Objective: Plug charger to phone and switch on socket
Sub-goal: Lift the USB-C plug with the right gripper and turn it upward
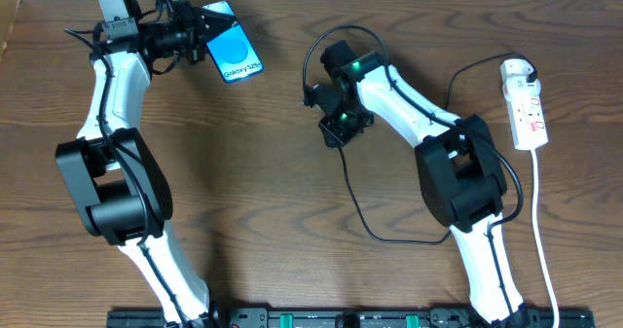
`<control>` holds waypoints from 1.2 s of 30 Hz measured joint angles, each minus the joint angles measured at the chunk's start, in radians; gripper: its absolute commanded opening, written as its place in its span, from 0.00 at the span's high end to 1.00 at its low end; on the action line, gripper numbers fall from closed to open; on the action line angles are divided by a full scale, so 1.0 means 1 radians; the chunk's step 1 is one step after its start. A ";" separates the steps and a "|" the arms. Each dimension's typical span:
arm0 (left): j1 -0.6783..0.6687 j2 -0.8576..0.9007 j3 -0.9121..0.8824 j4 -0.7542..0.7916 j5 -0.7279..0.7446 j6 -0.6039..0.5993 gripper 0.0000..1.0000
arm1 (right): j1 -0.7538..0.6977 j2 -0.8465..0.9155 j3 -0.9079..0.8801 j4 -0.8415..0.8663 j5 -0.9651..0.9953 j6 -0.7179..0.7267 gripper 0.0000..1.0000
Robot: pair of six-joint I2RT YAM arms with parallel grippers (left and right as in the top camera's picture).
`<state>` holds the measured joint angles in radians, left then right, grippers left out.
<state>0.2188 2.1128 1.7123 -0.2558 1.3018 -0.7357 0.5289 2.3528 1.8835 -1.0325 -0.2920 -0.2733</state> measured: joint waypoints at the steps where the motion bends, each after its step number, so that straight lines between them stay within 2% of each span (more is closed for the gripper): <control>1: 0.000 0.000 0.000 0.000 0.000 0.000 0.93 | 0.000 -0.001 0.000 0.004 0.000 0.014 0.62; 8: 0.000 0.000 0.000 0.000 0.000 0.000 0.93 | -0.005 -0.003 0.000 0.024 -0.006 0.152 0.54; 16: 0.000 0.000 0.000 -0.001 0.000 0.000 0.93 | -0.005 -0.005 0.000 0.023 0.016 0.268 0.53; 22: 0.000 0.000 0.000 -0.002 0.000 0.000 0.93 | -0.002 -0.008 0.000 -0.028 0.048 0.303 0.53; 25: 0.000 0.000 0.000 -0.002 0.000 0.000 0.93 | 0.001 -0.009 0.001 -0.052 0.057 0.312 0.48; 36: 0.000 0.000 0.000 -0.002 0.000 0.000 0.93 | 0.024 -0.020 -0.018 -0.055 0.098 0.348 0.48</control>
<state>0.2188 2.1128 1.7123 -0.2573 1.3018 -0.7357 0.5526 2.3329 1.8656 -1.0878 -0.1944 0.0742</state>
